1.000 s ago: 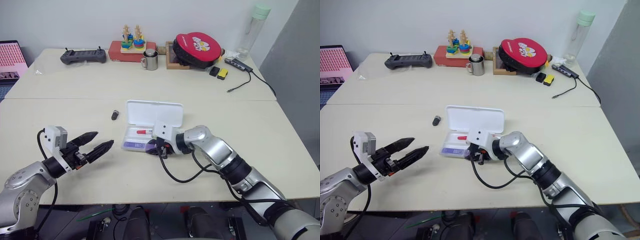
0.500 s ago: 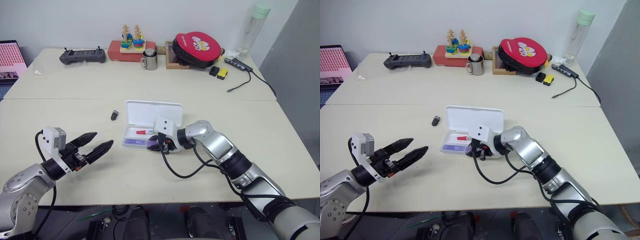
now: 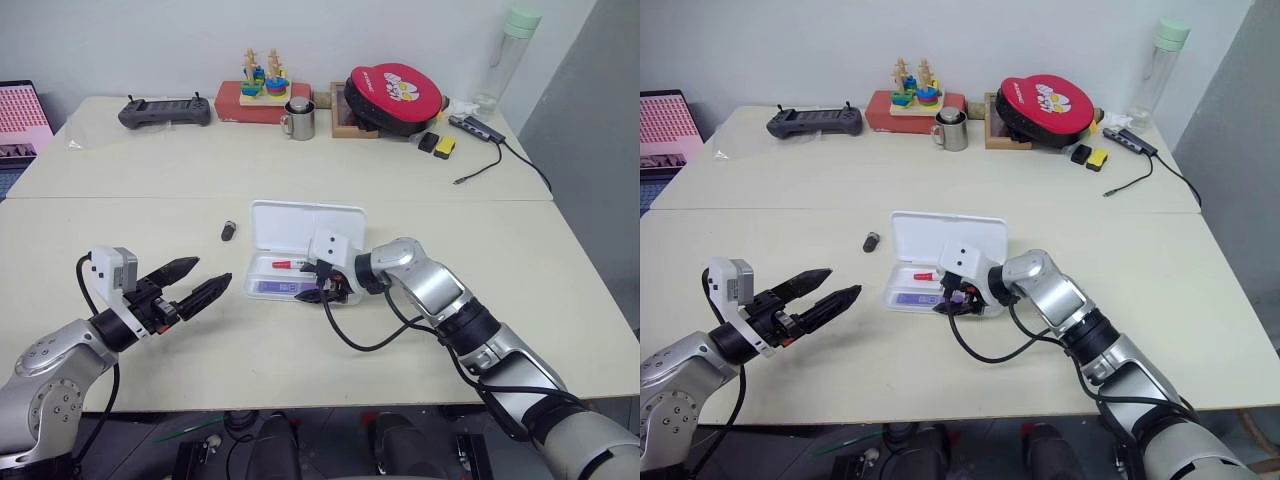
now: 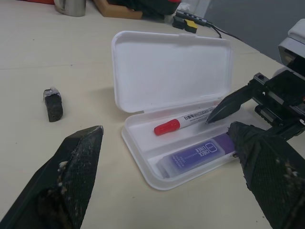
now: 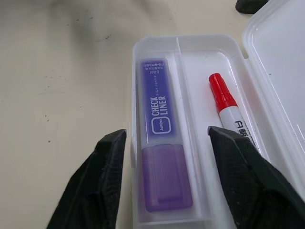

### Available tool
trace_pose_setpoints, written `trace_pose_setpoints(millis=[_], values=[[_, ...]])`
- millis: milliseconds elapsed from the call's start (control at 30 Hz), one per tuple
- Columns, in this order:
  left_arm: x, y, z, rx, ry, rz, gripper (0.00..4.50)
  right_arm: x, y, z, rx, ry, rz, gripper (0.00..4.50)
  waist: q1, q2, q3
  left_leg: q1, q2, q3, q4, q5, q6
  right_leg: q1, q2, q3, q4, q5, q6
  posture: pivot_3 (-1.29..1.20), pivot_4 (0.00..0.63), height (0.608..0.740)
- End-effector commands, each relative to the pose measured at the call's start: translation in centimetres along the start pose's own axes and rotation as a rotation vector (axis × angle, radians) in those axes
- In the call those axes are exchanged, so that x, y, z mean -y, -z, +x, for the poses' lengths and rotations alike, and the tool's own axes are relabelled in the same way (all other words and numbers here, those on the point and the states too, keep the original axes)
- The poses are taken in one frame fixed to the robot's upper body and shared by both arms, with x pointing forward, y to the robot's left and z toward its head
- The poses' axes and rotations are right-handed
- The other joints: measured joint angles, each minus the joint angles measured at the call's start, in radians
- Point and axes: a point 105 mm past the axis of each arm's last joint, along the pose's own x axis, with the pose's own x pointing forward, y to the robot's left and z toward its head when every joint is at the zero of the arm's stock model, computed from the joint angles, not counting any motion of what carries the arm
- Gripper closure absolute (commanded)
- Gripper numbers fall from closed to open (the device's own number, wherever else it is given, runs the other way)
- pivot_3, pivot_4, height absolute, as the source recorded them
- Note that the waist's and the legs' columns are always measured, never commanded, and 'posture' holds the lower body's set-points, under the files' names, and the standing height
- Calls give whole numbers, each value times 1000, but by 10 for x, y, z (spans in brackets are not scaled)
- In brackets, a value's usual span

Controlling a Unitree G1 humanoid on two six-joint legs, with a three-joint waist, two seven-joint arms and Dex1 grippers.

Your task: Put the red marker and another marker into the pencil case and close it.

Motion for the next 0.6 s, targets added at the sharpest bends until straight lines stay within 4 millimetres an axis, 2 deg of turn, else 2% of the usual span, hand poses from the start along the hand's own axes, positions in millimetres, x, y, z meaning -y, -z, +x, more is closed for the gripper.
trace_pose_setpoints(millis=[33, 100, 133, 200, 267, 400, 600], values=[[3, -10, 4, 44, 12, 25, 0, 7, -19, -7, 57, 23, -42, 569, 0, 0, 0, 0, 0, 0, 0, 0, 0, 0, 0, 0, 0, 0, 0, 0, 150, 740], [-2, -12, 6, 67, -19, 15, 0, 7, -27, -10, 95, 27, -44, 91, 0, 0, 0, 0, 0, 0, 0, 0, 0, 0, 0, 0, 0, 0, 0, 0, 150, 740], [-8, -13, 8, 77, -55, 15, 0, 7, -34, -13, 130, 25, -36, 8, 1, 0, 0, 0, 0, 0, 0, 0, 0, 0, 0, 0, 0, 0, 0, 0, 150, 740], [-39, -18, 19, 122, -251, 22, 0, 3, -68, -32, 326, 6, -18, 8, 5, 1, 0, 0, 0, 0, 0, 0, 0, 0, 0, 0, 0, 0, 1, 0, 150, 740], [-55, -11, 31, 95, -347, 21, 0, 9, -93, -53, 484, 54, 22, 8, 9, 1, 0, 0, 0, -1, 0, 0, 0, 0, 0, 0, 0, 0, 2, 0, 150, 740], [-73, 5, 54, 30, -446, 13, 0, 24, -101, -71, 543, 205, 33, 8, 10, -1, -1, 0, -1, -1, 1, 0, 0, 2, 0, 0, -1, 1, 2, 0, 150, 740], [-74, 25, 96, -120, -378, 36, 0, 29, -109, -78, 576, 302, 29, 8, 14, -2, -1, -1, -1, -2, 0, 0, 0, 1, 1, -1, 1, 2, 1, 0, 150, 740]])
